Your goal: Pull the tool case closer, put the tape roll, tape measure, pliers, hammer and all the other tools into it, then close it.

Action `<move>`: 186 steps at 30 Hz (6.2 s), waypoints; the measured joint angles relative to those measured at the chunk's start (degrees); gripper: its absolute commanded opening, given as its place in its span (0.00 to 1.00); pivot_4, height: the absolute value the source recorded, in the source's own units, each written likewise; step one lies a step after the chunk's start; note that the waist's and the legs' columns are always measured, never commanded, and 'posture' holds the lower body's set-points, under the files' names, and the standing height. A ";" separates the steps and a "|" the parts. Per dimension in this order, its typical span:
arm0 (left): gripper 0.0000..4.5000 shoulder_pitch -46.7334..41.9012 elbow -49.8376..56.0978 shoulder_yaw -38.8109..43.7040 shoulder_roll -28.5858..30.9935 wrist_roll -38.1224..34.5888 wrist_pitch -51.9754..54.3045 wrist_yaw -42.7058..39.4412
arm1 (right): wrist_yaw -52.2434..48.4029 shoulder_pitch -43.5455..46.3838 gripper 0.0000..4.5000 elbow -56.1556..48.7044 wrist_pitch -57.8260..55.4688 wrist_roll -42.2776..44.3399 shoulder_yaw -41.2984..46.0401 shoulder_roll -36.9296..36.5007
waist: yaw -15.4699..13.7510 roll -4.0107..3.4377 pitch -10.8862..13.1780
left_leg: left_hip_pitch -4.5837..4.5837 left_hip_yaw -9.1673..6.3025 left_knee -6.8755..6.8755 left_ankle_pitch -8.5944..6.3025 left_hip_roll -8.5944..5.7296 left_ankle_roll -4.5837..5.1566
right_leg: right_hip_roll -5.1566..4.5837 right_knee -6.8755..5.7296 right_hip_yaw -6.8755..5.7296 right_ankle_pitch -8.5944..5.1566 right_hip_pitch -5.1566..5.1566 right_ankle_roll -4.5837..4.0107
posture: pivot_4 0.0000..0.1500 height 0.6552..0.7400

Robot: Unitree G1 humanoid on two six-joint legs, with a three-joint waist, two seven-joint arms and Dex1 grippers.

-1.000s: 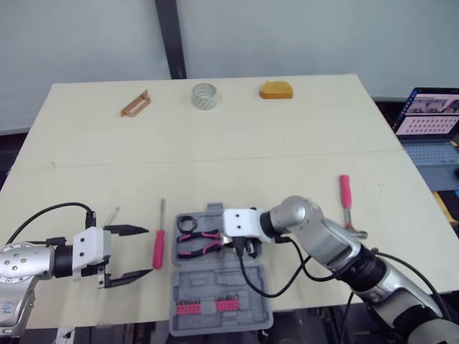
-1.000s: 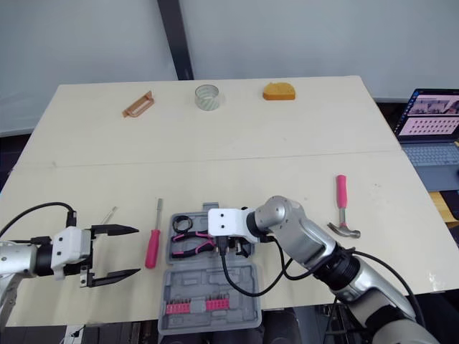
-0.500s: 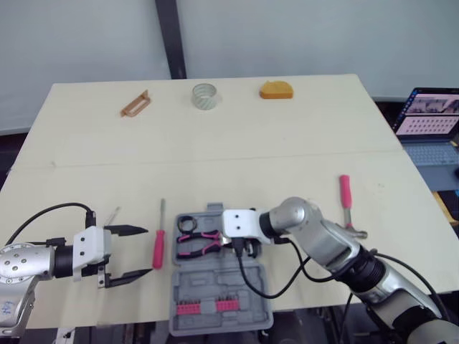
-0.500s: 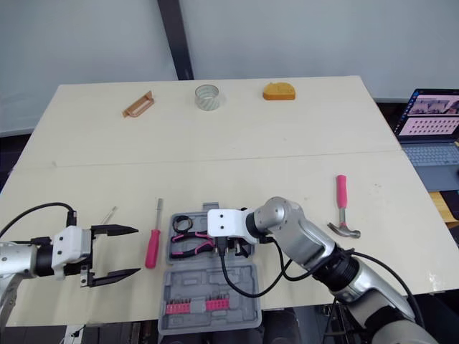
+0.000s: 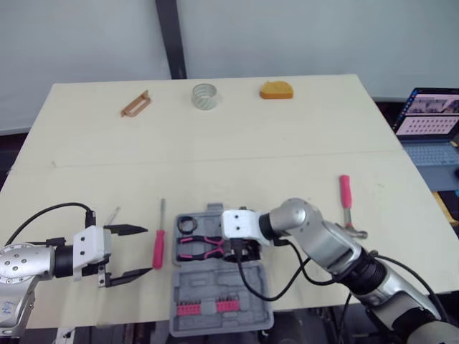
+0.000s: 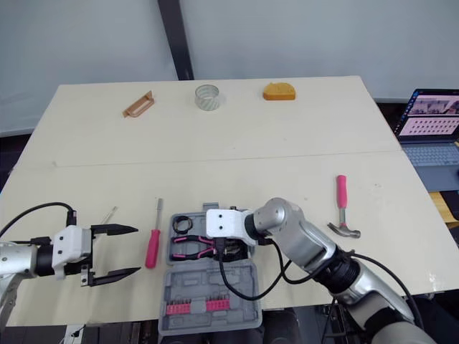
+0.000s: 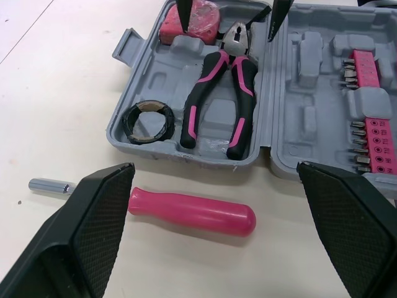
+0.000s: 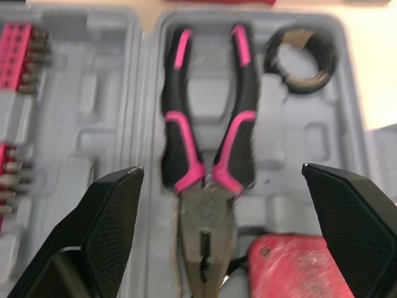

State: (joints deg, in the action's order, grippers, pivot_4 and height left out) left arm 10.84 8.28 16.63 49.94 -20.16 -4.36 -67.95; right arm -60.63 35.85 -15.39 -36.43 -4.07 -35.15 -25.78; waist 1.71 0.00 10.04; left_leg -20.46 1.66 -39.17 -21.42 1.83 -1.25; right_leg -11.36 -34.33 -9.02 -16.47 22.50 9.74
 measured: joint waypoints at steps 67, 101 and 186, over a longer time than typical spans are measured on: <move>1.00 -1.00 -0.42 -3.37 -2.05 1.41 0.08 5.20 | -0.25 -10.45 0.29 13.40 12.63 19.08 16.50 6.86 | -0.13 -0.56 -1.22 | 1.18 0.21 0.74 -0.06 0.03 -0.02 | 0.01 0.50 0.03 -0.02 -0.98 -0.03 | 1.00 1.00; 1.00 10.64 -24.60 23.88 -1.52 -0.27 5.02 14.02 | -3.68 -34.57 0.97 39.56 19.16 24.95 56.21 -28.06 | -0.13 -0.14 -0.45 | 1.23 0.53 0.88 -0.09 0.07 0.04 | -0.02 0.75 0.05 -0.02 -0.97 -0.03 | 1.00 1.00; 0.00 -3.61 11.60 -22.33 -2.17 7.25 31.41 14.95 | -3.75 -18.21 0.00 -0.41 -1.27 16.77 10.74 -20.08 | -1.83 -0.17 -0.33 | 0.97 0.44 0.28 -0.18 0.07 0.10 | -0.03 0.59 0.05 0.00 -0.94 -0.04 | 1.00 1.00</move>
State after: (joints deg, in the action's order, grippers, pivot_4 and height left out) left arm 7.22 19.89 -5.70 47.77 -12.91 27.04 -53.00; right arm -64.38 17.64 -15.80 -37.70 12.70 -24.41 -45.87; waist -0.12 -0.17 9.72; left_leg -19.48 2.10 -38.90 -21.59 1.91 -1.15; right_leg -11.39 -33.74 -8.97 -16.47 21.56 9.70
